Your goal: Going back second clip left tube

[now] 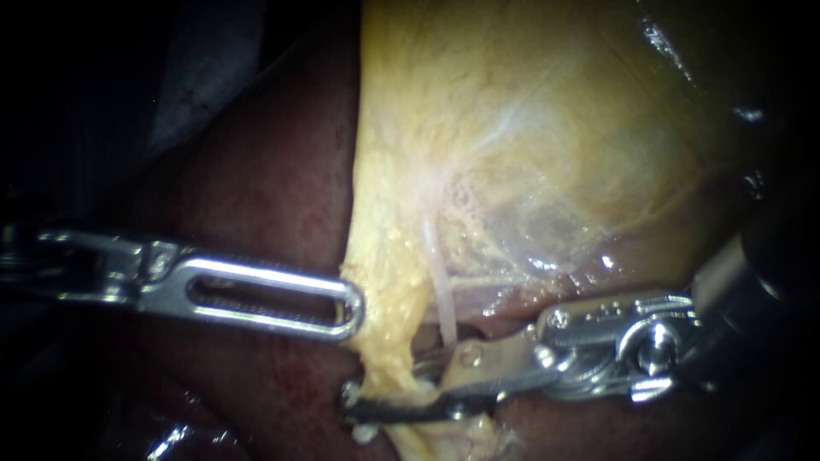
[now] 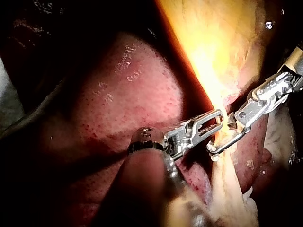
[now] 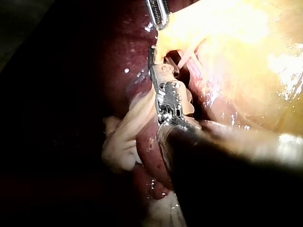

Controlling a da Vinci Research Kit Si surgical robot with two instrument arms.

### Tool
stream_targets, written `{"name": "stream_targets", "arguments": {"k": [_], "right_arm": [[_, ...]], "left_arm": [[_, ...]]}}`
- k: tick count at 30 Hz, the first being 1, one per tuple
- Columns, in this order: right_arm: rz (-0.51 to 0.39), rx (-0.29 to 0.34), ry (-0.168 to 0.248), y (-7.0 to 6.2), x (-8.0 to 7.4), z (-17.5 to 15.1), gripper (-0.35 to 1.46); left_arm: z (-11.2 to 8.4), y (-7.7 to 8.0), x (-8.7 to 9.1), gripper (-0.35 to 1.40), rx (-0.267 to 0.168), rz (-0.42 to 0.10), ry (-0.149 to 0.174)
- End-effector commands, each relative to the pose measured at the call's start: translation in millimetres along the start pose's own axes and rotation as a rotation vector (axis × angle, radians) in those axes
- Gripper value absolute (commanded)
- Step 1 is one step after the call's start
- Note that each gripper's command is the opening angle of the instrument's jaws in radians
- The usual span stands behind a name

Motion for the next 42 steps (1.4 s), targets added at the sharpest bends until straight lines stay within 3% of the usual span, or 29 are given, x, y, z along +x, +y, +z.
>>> {"name": "stream_targets", "arguments": {"k": [1,10,16,20,34,42], "right_arm": [[0.000,0.000,0.000,0.0,0.0,0.0,-0.35],[-0.001,0.000,0.000,0.0,0.0,0.0,-0.31],[-0.024,-0.014,0.007,0.1,0.3,0.4,0.27],[-0.076,-0.022,0.009,0.3,0.5,0.9,0.43],[-0.091,-0.022,0.007,0.3,0.1,1.0,0.48],[-0.080,-0.037,0.027,-0.4,1.0,-2.7,0.47]], "left_arm": [[0.0,0.0,0.0,-0.35,0.000,0.000,0.000],[0.0,0.0,0.0,-0.35,0.000,0.000,0.000],[0.0,0.0,0.0,-0.35,0.000,0.000,0.000],[0.0,0.0,0.0,-0.35,0.000,0.000,0.000],[0.0,0.0,0.0,-0.35,0.000,0.000,0.000],[-0.1,0.4,-0.2,-0.35,0.000,0.001,0.000]]}}
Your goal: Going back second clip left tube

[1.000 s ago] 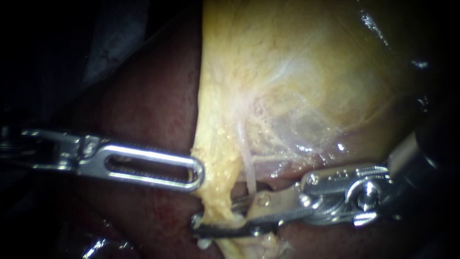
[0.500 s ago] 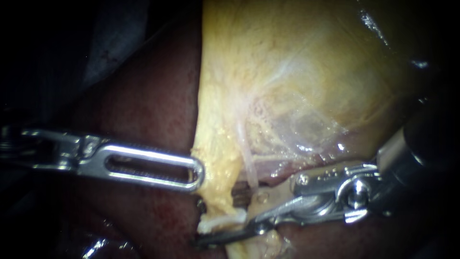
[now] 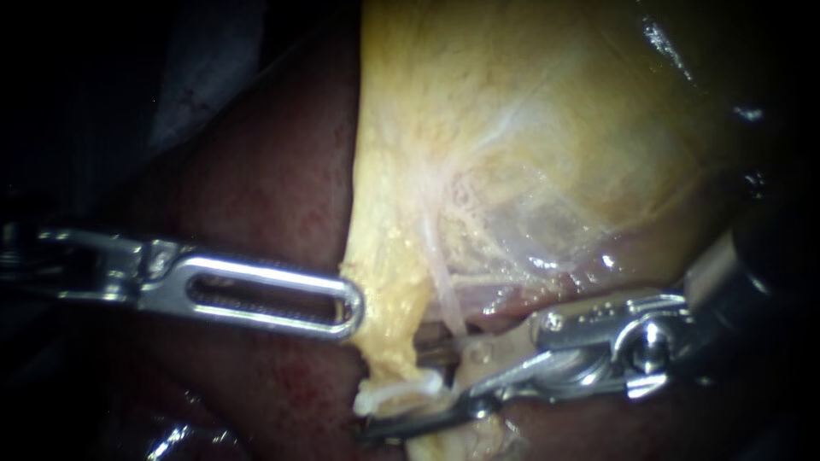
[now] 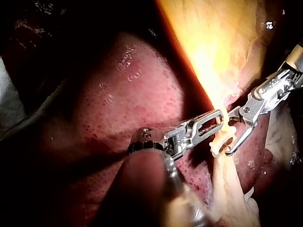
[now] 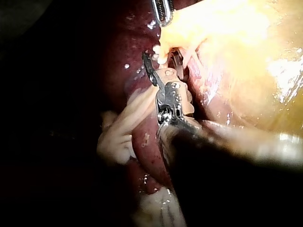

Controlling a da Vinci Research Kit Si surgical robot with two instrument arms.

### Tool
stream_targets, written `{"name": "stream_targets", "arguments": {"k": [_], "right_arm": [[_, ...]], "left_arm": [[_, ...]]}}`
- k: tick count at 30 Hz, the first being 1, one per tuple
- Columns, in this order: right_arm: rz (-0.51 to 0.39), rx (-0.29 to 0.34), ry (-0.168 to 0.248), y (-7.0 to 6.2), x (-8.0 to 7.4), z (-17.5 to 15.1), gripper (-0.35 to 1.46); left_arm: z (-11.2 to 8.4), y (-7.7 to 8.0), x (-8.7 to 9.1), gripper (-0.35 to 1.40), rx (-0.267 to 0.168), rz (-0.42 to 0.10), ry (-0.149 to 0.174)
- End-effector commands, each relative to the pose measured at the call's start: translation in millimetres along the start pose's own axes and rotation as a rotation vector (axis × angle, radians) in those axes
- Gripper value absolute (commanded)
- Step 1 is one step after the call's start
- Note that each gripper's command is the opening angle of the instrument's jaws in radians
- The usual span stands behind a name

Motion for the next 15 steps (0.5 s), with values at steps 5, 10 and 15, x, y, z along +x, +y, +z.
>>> {"name": "stream_targets", "arguments": {"k": [5,10,15], "right_arm": [[0.002,-0.016,0.026,-0.4,1.2,-4.1,0.46],[-0.008,-0.044,0.051,-0.5,2.0,-8.7,0.46],[-0.033,-0.074,0.067,-0.2,2.5,-13.0,0.48]], "left_arm": [[0.0,0.4,0.0,-0.35,-0.001,0.001,0.000],[0.2,0.5,-0.1,-0.35,-0.001,0.001,-0.001],[0.3,0.6,0.0,-0.35,-0.002,0.001,-0.002]]}}
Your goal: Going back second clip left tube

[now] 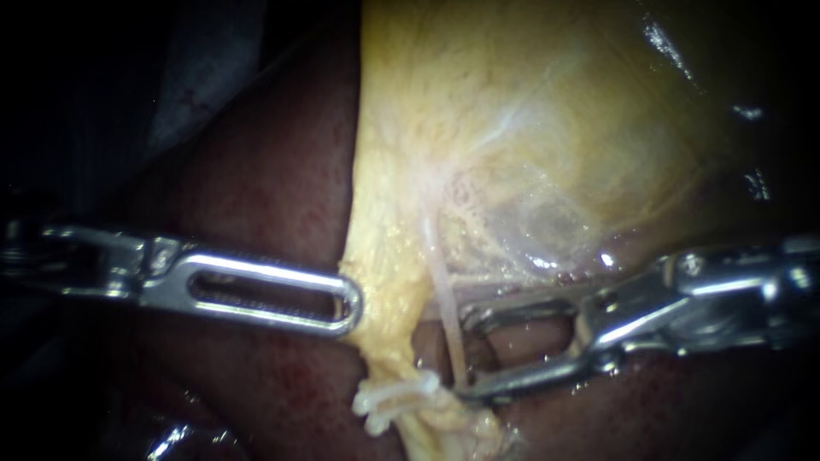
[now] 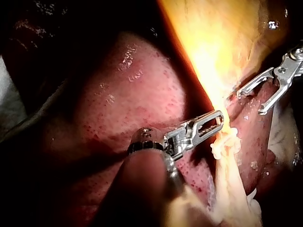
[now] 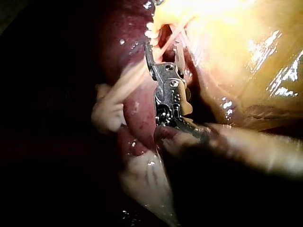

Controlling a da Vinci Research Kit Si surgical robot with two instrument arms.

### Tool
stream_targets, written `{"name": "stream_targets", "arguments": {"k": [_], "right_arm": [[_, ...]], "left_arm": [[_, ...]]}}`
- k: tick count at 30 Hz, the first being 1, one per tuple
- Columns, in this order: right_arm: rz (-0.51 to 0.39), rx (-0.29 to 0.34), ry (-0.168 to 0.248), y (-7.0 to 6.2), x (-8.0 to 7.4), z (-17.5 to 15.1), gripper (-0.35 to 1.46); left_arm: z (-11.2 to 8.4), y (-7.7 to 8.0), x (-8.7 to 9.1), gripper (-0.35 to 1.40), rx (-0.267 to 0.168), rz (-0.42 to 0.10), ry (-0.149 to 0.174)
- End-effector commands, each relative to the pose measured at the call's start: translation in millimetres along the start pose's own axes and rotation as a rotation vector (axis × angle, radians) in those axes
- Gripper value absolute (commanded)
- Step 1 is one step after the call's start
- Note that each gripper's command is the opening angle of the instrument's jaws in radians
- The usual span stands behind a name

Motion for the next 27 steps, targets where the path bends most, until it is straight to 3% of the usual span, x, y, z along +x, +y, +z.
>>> {"name": "stream_targets", "arguments": {"k": [1,8,18,27], "right_arm": [[-0.003,-0.007,0.003,0.1,0.2,-0.7,0.48],[-0.048,-0.057,0.019,1.0,1.7,-4.6,0.52],[-0.057,-0.070,0.022,1.1,1.6,-5.6,0.53],[-0.057,-0.070,0.022,1.0,1.5,-5.6,0.53]], "left_arm": [[0.0,0.0,0.0,-0.35,-0.001,0.000,-0.001],[0.3,0.1,0.0,-0.35,-0.003,0.000,-0.002],[1.1,0.5,-0.1,-0.35,-0.007,0.002,-0.006],[4.8,2.5,-1.1,-0.35,-0.023,0.012,-0.019]]}}
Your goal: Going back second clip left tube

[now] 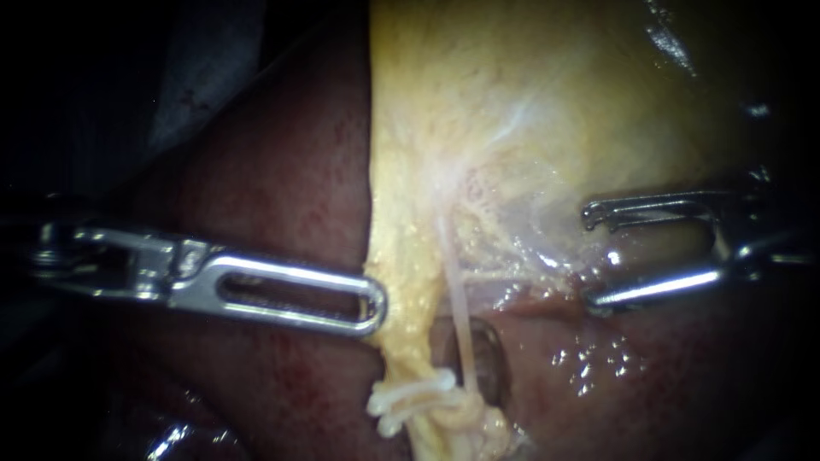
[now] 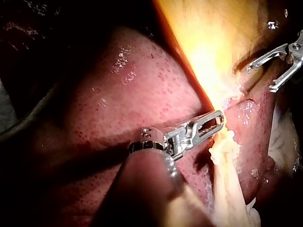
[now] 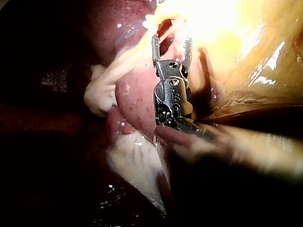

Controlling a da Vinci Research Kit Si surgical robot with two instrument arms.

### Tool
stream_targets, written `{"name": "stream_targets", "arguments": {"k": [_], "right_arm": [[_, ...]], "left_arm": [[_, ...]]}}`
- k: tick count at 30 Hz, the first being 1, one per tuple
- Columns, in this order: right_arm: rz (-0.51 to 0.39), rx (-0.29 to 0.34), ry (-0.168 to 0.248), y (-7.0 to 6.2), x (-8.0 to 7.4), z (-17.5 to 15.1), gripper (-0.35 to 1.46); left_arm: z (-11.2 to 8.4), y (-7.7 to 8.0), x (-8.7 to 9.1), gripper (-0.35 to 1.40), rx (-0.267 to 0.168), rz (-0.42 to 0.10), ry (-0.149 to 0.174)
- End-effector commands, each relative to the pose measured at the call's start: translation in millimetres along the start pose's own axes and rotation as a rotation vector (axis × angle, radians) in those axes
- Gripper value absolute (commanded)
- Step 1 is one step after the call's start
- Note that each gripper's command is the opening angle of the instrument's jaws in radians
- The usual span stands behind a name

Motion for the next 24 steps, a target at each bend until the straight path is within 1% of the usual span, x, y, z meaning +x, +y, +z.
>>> {"name": "stream_targets", "arguments": {"k": [1,3,5,8,13,24], "right_arm": [[0.000,0.000,0.000,0.0,0.0,0.0,0.53],[0.000,0.000,0.000,0.0,0.0,0.0,0.53],[0.000,0.000,0.000,0.0,0.0,0.0,0.53],[0.000,0.000,0.000,-0.1,0.0,0.0,0.53],[0.000,0.000,0.000,-0.1,0.0,0.0,0.53],[0.000,0.000,0.000,-0.1,0.0,0.0,0.53]], "left_arm": [[0.6,0.4,-0.1,-0.35,-0.003,0.002,0.000],[1.8,1.1,-0.4,-0.35,-0.006,0.010,0.000],[2.8,1.7,-0.3,-0.35,-0.008,0.014,0.002],[3.4,2.4,0.2,-0.35,-0.011,0.018,0.003],[3.7,3.1,0.3,-0.35,-0.012,0.021,0.005],[3.7,3.1,0.3,-0.35,-0.012,0.022,0.005]]}}
